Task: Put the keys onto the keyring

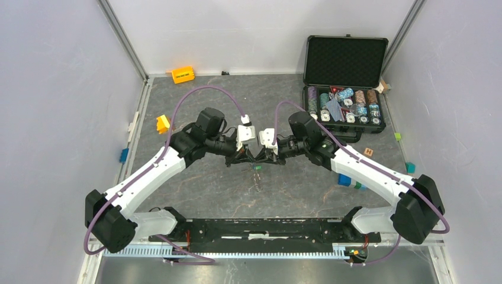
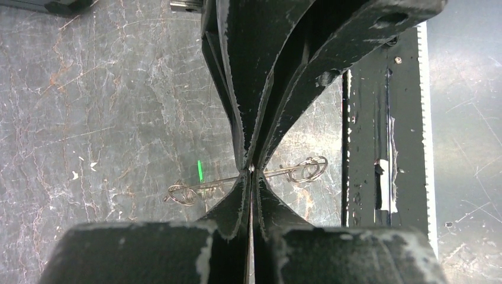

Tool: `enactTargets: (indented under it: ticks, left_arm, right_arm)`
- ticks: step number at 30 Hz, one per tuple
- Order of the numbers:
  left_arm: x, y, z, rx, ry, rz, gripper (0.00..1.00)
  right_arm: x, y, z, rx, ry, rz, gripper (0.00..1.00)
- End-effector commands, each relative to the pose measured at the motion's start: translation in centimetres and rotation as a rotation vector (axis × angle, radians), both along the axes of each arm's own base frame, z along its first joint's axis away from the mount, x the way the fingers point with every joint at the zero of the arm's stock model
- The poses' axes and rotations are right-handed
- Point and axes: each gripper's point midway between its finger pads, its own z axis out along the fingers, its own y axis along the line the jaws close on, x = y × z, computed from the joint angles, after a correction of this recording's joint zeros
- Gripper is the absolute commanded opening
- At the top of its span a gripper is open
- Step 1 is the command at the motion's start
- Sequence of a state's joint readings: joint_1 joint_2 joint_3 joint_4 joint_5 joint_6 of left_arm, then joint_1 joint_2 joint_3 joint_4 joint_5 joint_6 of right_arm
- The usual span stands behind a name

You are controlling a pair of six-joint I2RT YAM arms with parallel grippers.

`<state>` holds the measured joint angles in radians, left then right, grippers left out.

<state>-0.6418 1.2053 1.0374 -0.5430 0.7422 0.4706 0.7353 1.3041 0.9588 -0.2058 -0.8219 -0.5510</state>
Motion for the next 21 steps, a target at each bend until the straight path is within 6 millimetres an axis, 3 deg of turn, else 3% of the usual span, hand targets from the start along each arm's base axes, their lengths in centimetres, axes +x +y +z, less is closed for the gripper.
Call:
enactTargets:
  ticks: [1,5,12,21]
  left_arm:
    - [0.3,-1.0,2.7,-0.085,-0.098,-0.037,0.02]
    - [0.2,-0.9,2.7,-0.086,-0.098,-0.039,0.02]
    - [0.2,-1.0,3.5,-0.127,-0.087,-0.054,0.02]
    - [1.2,-0.5,5.8,-0.196,-0.104,-0.020,0.42]
  right_arm:
    - [-0.4,0.4,0.8,0.041,-0.012,0.022,0.09]
    - [-0.3,0.3,1.0,0.050,-0.010,0.012,0.00]
    - [0.4,0.1,1.5,0.100,-0.004,-0.019,0.00]
    - [0.8,0.4,4.0,0.193,0.036,-0.004,0.00]
